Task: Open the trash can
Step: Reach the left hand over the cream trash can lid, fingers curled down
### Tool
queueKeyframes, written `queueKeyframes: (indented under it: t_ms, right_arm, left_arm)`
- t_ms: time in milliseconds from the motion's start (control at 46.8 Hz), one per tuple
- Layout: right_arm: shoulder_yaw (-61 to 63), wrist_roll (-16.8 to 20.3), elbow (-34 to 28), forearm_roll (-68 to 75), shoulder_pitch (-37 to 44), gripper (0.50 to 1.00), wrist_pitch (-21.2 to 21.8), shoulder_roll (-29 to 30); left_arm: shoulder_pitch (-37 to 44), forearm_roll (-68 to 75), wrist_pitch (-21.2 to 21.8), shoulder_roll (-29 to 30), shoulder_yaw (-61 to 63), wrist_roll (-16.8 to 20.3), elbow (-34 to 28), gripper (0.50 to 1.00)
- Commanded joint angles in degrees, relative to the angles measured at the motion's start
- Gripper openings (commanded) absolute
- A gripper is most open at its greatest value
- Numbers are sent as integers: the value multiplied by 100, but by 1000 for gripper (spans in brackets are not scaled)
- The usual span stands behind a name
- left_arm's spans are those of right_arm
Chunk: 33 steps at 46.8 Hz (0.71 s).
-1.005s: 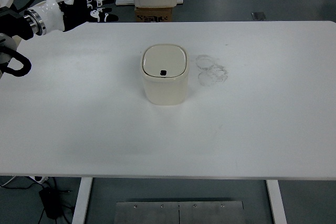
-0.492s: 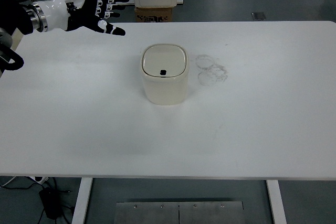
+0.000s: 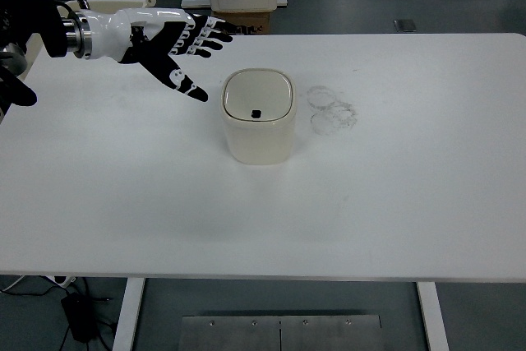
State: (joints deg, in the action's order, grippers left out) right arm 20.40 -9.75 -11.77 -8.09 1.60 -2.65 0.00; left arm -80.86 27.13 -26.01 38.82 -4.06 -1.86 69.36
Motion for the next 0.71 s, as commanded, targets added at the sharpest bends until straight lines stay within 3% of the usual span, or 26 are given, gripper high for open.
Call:
queueKeyframes:
  t_ms: [0,342,684]
  right_arm:
    - [0,0,0,0,-2,993,1,0]
    - [0,0,-1,0,-2,993,1,0]
    - [8,0,0,0,-2,993,1,0]
  left_arm:
    - [-158,204,-1,-164,124,-69,-1,1000]
    - [-703,794,-449,-446,564,-96,7,1000]
    - [-703,926,-396,-771,985,-96,-1,1000]
